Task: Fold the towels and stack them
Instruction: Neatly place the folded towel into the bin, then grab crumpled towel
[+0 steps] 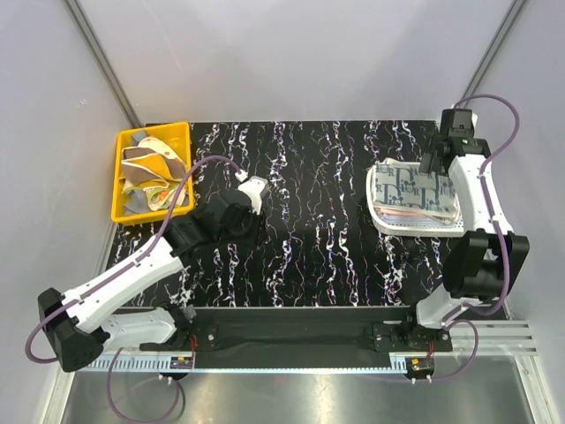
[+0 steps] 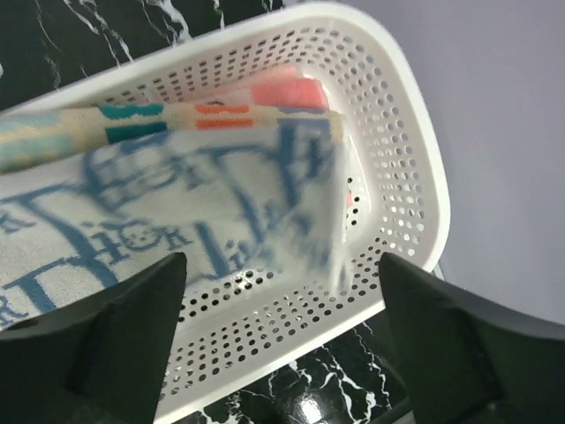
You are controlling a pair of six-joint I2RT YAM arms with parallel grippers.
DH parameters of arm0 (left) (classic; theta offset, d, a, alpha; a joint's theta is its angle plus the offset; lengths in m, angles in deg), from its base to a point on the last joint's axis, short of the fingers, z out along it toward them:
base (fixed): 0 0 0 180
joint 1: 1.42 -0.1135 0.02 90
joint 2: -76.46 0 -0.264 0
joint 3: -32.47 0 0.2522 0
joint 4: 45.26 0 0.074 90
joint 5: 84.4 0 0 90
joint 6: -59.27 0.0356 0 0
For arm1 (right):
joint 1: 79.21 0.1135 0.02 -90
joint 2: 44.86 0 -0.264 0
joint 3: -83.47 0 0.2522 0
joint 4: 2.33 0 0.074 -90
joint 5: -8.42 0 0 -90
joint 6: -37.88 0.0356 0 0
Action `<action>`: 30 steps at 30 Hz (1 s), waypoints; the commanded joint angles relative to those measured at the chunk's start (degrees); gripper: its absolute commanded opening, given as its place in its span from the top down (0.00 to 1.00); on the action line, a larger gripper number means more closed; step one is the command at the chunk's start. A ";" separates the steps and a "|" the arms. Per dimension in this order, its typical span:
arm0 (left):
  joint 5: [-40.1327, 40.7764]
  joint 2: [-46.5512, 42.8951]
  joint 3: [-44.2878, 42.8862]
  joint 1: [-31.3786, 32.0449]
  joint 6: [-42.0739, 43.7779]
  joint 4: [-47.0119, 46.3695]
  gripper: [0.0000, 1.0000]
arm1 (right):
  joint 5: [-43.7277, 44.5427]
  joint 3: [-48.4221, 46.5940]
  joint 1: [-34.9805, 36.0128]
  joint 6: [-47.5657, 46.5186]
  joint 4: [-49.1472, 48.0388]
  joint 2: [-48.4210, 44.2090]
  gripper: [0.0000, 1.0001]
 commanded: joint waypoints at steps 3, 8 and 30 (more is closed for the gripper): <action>-1.39 0.67 0.26 -0.28 0.66 -2.00 0.67 | -3.83 1.52 -0.09 5.59 -2.87 2.10 0.00; -0.51 0.76 0.09 -0.28 0.05 -2.00 0.66 | -6.74 -0.24 -0.09 10.95 -1.20 0.70 0.00; 20.57 13.74 -11.33 -26.36 -12.61 -5.33 0.50 | -15.70 20.41 30.76 23.00 -19.38 -13.72 0.00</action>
